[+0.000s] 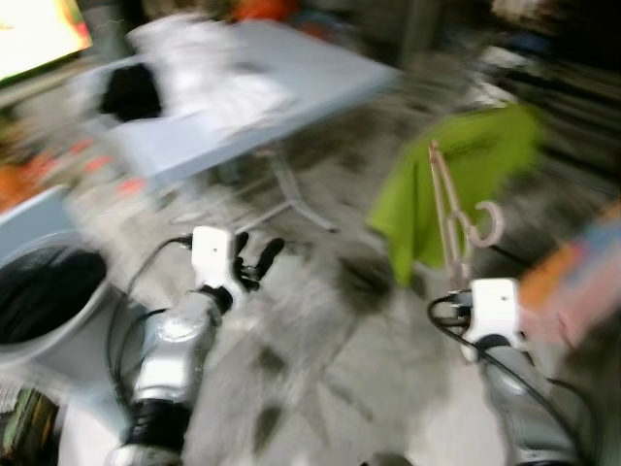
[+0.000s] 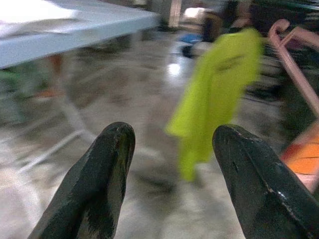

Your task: Hang hanger

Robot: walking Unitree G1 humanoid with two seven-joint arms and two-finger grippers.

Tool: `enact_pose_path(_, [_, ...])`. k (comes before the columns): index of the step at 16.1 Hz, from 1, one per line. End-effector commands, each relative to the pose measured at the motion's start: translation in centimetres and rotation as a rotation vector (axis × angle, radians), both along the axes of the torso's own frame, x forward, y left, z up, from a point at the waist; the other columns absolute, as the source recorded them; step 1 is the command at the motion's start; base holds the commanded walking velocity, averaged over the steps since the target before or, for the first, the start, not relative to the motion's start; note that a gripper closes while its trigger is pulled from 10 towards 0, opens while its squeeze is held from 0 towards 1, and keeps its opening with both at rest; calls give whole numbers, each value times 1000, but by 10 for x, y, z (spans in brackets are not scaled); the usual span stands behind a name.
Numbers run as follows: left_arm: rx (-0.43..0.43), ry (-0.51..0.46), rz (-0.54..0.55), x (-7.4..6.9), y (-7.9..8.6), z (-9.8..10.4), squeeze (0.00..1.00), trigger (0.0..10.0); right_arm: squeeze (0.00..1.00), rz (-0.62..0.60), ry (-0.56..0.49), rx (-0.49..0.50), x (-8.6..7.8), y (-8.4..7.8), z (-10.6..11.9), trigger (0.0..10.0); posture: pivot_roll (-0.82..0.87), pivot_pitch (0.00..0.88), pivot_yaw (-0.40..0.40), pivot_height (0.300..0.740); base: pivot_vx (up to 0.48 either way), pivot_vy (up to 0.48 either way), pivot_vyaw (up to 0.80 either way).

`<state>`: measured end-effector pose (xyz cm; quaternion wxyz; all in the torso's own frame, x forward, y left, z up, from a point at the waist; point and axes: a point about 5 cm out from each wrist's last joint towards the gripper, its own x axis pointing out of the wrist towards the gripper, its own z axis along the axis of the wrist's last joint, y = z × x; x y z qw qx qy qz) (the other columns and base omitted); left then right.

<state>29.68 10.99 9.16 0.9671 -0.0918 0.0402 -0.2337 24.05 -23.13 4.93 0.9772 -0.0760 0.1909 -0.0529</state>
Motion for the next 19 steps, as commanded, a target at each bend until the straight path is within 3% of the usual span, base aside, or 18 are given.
enact_pose_path(1, [24, 0, 16, 0, 10, 0, 0, 10000, 0, 30, -43, 20, 8, 10, 10, 10000, -120, 0, 84, 740, 431, 0, -800])
enact_pose_path(10, [40, 25, -24, -2, 3, -4, 0, 10000, 0, 22, -40, 8, 9, 10, 10, 10000, -125, 0, 84, 740, 423, 0, -800])
enact_pose_path(15, [45, 49, -29, -1, 2, -7, 0, 10000, 0, -20, -15, 62, 9, 11, 7, 10000, -124, 0, 80, 740, 327, 346, -800])
enact_pose_path(19, [60, 57, -27, -5, 2, -10, 0, 10000, 0, -71, 41, 118, 2, 15, -3, 10000, -116, 0, 73, 740, 192, 409, 0])
